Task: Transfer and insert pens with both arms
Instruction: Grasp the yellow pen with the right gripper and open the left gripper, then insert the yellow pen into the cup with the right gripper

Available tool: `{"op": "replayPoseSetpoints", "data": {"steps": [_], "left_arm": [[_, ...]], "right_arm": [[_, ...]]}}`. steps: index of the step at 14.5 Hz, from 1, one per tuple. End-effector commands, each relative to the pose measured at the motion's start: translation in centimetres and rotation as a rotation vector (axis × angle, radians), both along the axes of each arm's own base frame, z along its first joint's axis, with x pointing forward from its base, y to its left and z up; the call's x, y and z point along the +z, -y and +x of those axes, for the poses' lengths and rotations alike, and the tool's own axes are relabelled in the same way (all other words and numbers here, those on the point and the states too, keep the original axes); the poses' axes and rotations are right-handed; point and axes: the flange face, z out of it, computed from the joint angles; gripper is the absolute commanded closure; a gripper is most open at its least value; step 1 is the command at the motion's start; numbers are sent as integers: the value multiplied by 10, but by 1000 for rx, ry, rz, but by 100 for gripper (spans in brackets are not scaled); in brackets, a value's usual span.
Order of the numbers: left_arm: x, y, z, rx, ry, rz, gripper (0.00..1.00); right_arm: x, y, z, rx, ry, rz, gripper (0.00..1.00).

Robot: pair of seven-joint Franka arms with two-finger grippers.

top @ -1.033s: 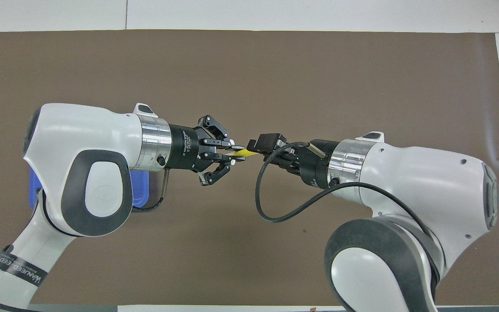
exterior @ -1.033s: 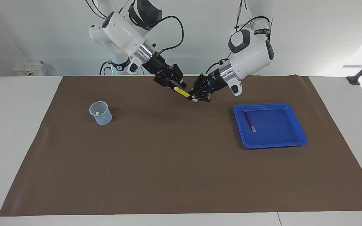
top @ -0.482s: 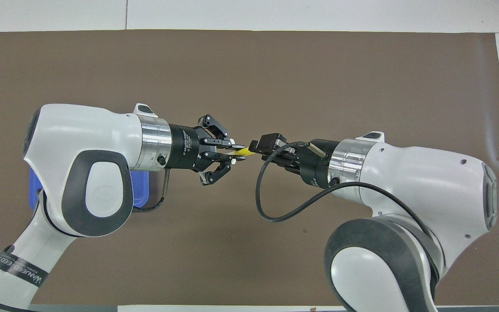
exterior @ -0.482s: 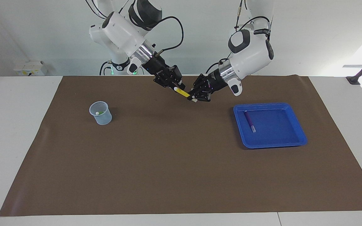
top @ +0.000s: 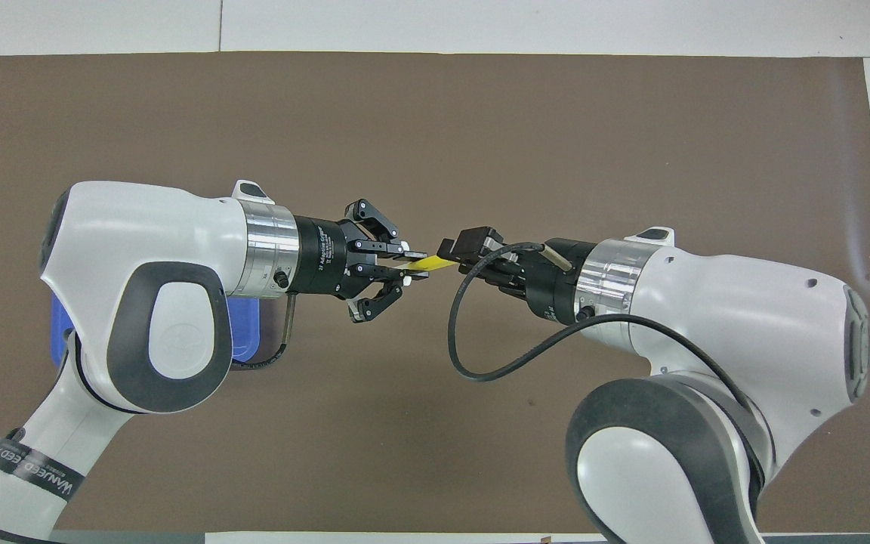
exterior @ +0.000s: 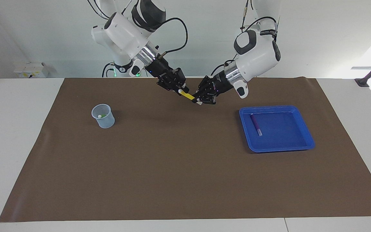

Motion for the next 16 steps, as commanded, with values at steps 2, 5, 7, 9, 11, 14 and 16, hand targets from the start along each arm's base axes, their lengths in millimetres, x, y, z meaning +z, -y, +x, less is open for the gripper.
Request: {"op": "replayPoseSetpoints", "data": {"steps": [2,5,7,9,11,14,16], "left_arm": [[4,-2,-8,32,4,-1,100],[4,-2,-8,33,7,-1,100],[4,-2,-8,33,7,-1,100],[5,-3,-6,38,9,-3,91],[10,-4,-5,41,17,-3,0],[12,-12,-5,-24,76,55,0],[5,-25,-5,-170,161,155,0]], "right_arm": [[-3,5,1,-6,16,-3,82],[-3,8,3,-20,7,2,100],[-3,8,3,-21,5,1,100],[-4,8,3,-20,4,1,100],[-4,11,4,-17,3,-2,100],[-5,19,4,13,-7,-33,100],[0,48,1,144,-17,-198,100]]}}
